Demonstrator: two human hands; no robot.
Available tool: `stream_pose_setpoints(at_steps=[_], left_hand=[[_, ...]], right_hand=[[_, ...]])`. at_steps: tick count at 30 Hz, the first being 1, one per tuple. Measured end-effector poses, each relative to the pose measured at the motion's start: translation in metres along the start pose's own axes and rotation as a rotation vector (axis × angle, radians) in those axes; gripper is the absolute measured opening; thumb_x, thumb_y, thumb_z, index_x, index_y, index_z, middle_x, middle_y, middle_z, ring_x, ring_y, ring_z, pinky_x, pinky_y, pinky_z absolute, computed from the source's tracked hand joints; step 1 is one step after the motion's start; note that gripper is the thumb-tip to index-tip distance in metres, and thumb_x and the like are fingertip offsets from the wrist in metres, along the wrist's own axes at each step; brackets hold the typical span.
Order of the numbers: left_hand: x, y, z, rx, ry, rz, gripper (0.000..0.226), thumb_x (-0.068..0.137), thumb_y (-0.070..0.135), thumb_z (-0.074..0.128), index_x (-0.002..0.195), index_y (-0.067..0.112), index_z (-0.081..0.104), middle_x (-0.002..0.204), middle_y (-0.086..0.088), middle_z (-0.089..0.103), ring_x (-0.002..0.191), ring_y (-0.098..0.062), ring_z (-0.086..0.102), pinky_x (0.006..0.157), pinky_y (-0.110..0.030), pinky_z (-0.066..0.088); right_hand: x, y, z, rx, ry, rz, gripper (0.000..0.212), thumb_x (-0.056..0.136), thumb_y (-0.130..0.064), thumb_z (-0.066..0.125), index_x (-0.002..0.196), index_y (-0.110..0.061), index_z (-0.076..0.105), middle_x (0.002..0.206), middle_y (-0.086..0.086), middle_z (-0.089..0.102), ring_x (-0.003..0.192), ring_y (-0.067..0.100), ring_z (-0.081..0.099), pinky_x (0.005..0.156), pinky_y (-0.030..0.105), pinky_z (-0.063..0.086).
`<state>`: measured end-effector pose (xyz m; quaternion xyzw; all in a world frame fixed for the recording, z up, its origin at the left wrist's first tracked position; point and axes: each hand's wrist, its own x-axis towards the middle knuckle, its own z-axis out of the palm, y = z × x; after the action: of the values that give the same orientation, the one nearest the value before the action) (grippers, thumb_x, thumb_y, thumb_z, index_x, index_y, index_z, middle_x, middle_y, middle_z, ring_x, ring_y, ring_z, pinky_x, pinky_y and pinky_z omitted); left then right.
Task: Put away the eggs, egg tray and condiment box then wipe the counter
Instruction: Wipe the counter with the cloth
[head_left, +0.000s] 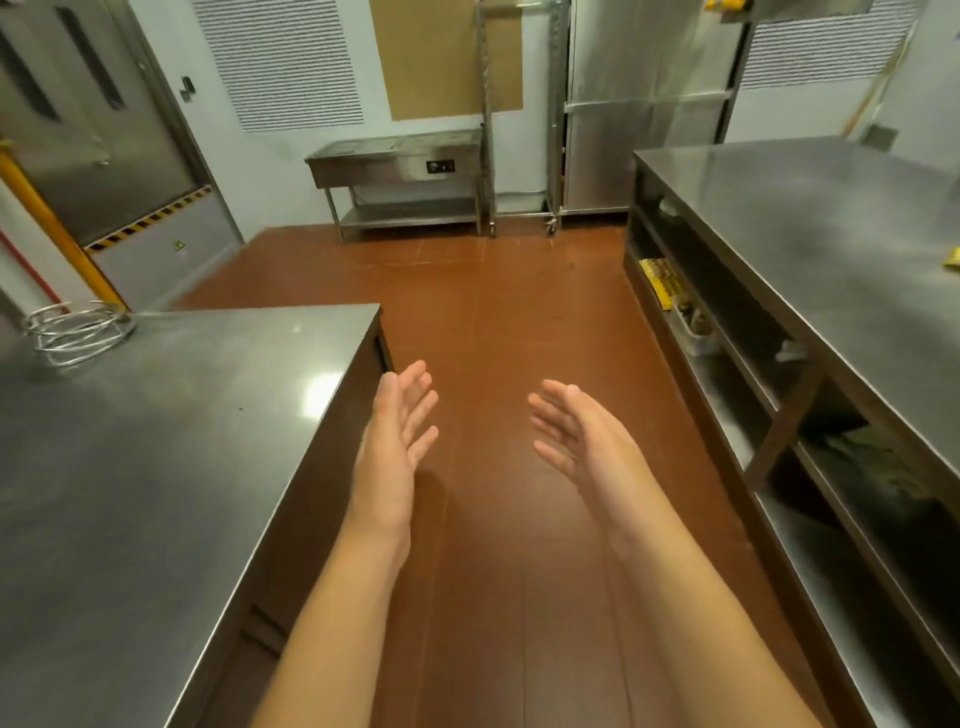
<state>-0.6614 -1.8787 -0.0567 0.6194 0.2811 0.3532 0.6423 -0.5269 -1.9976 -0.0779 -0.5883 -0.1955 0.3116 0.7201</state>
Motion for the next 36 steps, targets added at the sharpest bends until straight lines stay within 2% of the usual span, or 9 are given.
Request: stream_pose_setpoints(at_steps=[6, 11, 16, 19, 22, 26, 31, 36], left_hand=[[0.078, -0.013, 0.007, 0.006, 0.069, -0.025, 0.065, 0.090, 0.074, 0.032, 0.139, 0.039, 0.053, 0.138, 0.018, 0.059, 0.125, 0.003, 0.055, 0.114, -0.040, 0.039], [0.172, -0.039, 0.006, 0.000, 0.088, -0.076, 0.062, 0.090, 0.075, 0.031, 0.136, 0.041, 0.054, 0.138, 0.018, 0.059, 0.125, 0.002, 0.055, 0.114, -0.041, 0.039], [0.289, -0.068, 0.004, -0.020, 0.044, -0.093, 0.066, 0.087, 0.077, 0.031, 0.138, 0.041, 0.052, 0.143, 0.016, 0.055, 0.129, 0.001, 0.052, 0.115, -0.039, 0.037], [0.363, -0.073, 0.007, -0.030, 0.007, -0.110, 0.064, 0.094, 0.068, 0.027, 0.144, 0.035, 0.048, 0.145, 0.014, 0.053, 0.130, 0.000, 0.050, 0.115, -0.038, 0.037], [0.429, -0.067, 0.011, -0.029, -0.025, -0.083, 0.060, 0.098, 0.064, 0.025, 0.144, 0.034, 0.048, 0.146, 0.013, 0.052, 0.130, 0.000, 0.051, 0.114, -0.037, 0.038], [0.494, -0.058, 0.013, -0.039, -0.054, -0.049, 0.067, 0.091, 0.070, 0.026, 0.144, 0.035, 0.049, 0.145, 0.014, 0.053, 0.130, 0.000, 0.051, 0.113, -0.037, 0.039], [0.564, -0.066, 0.017, -0.052, -0.022, -0.048, 0.067, 0.088, 0.071, 0.028, 0.140, 0.037, 0.051, 0.140, 0.019, 0.056, 0.125, 0.005, 0.054, 0.108, -0.031, 0.041], [0.641, -0.077, 0.033, 0.008, 0.020, -0.079, 0.073, 0.084, 0.072, 0.027, 0.143, 0.034, 0.049, 0.144, 0.015, 0.054, 0.129, 0.000, 0.052, 0.114, -0.038, 0.038]], right_hand=[[0.099, 0.003, 0.010, 0.008, -0.087, 0.052, 0.028, 0.103, -0.039, 0.041, 0.125, -0.031, 0.056, 0.128, -0.007, 0.065, 0.116, 0.005, 0.061, 0.099, 0.031, 0.050], [0.190, 0.017, 0.014, 0.002, -0.055, 0.093, 0.023, 0.103, -0.039, 0.041, 0.115, -0.035, 0.060, 0.122, -0.010, 0.067, 0.110, 0.003, 0.065, 0.094, 0.028, 0.052], [0.298, 0.021, 0.044, -0.013, -0.021, 0.128, 0.026, 0.104, -0.035, 0.042, 0.123, -0.028, 0.058, 0.124, -0.004, 0.066, 0.114, 0.008, 0.063, 0.098, 0.031, 0.050], [0.356, 0.012, 0.065, -0.020, 0.001, 0.146, 0.031, 0.104, -0.033, 0.042, 0.130, -0.024, 0.054, 0.125, 0.000, 0.064, 0.115, 0.010, 0.061, 0.099, 0.032, 0.049], [0.408, -0.001, 0.074, -0.043, 0.021, 0.106, 0.029, 0.104, -0.034, 0.042, 0.128, -0.025, 0.055, 0.124, -0.002, 0.064, 0.116, 0.010, 0.061, 0.102, 0.034, 0.048], [0.465, -0.016, 0.073, -0.060, 0.057, 0.067, 0.030, 0.104, -0.036, 0.042, 0.129, -0.027, 0.056, 0.126, -0.006, 0.065, 0.116, 0.008, 0.062, 0.101, 0.033, 0.049], [0.549, -0.021, 0.080, -0.035, 0.050, 0.083, 0.028, 0.104, -0.036, 0.041, 0.125, -0.029, 0.056, 0.129, -0.002, 0.064, 0.117, 0.009, 0.061, 0.101, 0.034, 0.048], [0.639, -0.021, 0.082, 0.012, 0.027, 0.069, 0.029, 0.105, -0.032, 0.041, 0.127, -0.024, 0.058, 0.126, -0.001, 0.067, 0.115, 0.010, 0.064, 0.103, 0.037, 0.049]])
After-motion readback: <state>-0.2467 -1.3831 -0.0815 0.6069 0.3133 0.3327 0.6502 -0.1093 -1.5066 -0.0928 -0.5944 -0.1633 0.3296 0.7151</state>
